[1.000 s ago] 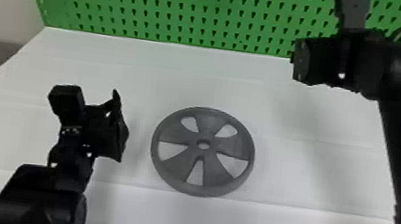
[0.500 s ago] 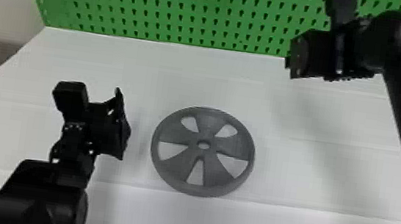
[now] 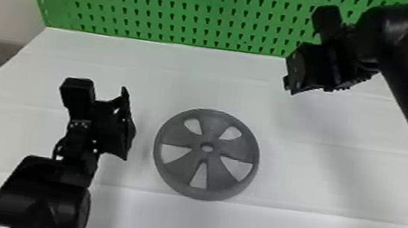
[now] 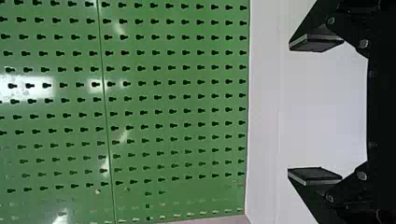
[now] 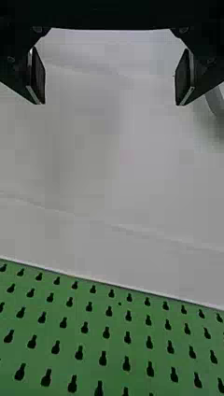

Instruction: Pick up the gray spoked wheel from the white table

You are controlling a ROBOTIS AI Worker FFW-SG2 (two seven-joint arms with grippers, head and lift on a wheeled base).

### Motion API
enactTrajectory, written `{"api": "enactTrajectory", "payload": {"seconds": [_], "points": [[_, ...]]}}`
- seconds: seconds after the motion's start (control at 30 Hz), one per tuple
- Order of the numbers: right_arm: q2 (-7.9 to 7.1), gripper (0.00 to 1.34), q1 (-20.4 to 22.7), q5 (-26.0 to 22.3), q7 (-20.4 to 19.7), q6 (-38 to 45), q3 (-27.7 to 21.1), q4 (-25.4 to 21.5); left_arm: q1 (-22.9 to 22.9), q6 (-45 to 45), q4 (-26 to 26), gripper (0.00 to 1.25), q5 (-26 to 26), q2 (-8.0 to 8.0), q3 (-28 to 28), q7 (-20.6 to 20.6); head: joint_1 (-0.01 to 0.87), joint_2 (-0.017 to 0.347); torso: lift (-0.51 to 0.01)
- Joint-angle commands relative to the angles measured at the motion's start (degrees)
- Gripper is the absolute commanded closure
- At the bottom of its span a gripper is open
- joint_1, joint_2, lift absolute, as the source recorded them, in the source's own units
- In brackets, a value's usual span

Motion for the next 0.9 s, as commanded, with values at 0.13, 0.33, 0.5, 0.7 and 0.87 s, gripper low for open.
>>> {"api": "enactTrajectory", "payload": {"seconds": [0.13,0.33,0.5,0.7,0.87], "points": [[-1.79,0.23,-2.5,-6.2,0.0,2.8,4.9,5.8,-0.3,0.9,-0.3,0.31,-0.3,0.68,-0.4,0.0,0.772,0.066,-0.081],[-2.85,0.23,-4.6,-12.1,0.0,5.2,9.3,8.5,-0.6,1.6,-0.9,0.31,-0.5,1.03,-0.9,0.0,0.772,0.066,-0.081],[-3.46,0.23,-7.1,-17.9,0.0,4.4,14.6,12.7,-1.0,2.4,-1.2,0.31,-0.6,1.56,-1.4,0.0,0.772,0.066,-0.081],[-3.90,0.23,-8.5,-22.5,0.0,2.6,20.5,13.8,-1.1,2.6,-1.3,0.31,-0.2,1.91,-2.0,0.8,0.772,0.066,-0.081],[-4.34,0.23,-8.5,-26.4,0.0,1.8,22.2,13.8,-1.1,2.6,-1.3,0.31,-0.1,2.00,-2.0,0.9,0.772,0.066,-0.081]]}}
